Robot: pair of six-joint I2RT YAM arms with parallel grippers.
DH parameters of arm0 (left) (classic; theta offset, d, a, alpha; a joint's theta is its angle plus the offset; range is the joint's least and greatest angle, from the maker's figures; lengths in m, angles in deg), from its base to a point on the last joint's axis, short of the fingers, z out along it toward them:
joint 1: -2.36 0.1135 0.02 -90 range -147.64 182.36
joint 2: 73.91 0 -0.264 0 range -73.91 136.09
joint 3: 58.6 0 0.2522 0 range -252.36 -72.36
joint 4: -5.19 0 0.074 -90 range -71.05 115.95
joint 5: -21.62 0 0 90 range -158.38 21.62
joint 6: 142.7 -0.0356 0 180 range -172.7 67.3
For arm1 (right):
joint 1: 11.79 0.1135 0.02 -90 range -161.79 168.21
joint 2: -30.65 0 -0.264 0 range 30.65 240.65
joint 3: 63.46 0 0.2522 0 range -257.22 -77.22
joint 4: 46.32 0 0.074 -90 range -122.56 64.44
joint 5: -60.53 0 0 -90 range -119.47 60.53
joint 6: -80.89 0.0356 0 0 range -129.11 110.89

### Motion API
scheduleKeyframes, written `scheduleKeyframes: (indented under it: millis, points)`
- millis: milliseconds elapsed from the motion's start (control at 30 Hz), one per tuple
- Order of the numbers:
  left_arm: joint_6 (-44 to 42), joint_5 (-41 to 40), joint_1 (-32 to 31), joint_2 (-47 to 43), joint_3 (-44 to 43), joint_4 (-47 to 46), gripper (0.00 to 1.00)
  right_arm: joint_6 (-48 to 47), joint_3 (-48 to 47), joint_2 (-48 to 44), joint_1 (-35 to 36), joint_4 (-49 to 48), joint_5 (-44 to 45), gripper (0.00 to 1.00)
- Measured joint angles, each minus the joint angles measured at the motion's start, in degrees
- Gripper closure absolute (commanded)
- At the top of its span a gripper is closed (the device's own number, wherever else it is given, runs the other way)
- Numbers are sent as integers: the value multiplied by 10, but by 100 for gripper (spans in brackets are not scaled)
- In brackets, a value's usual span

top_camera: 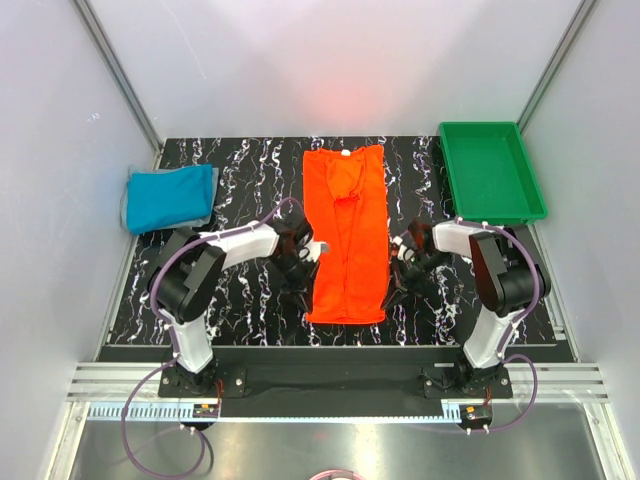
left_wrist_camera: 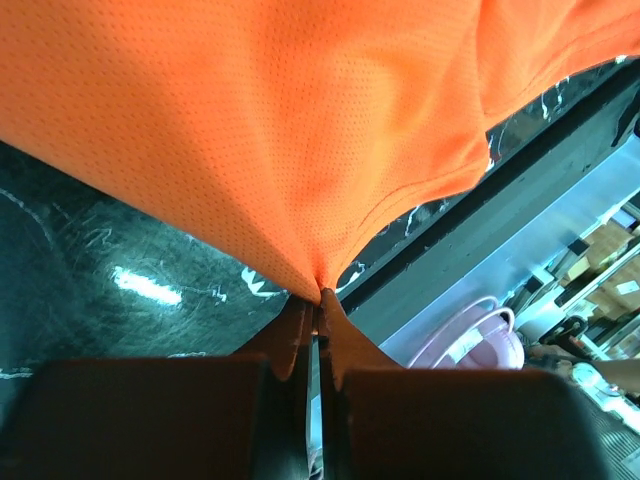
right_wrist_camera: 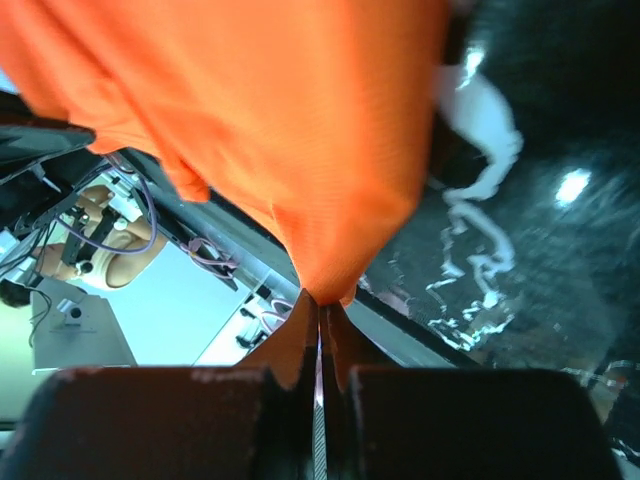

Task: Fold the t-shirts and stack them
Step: Fold the tshirt

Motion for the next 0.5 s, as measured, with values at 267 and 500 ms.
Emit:
scheduleKeyframes:
  millis: [267,500]
  points:
    - [-43,-5,32,-1,-70,38,100,-17,-52,-39,0,17,0,100]
    - [-74,-23,37,-1,-118,49,100,-21,-106,-39,0,17,0,100]
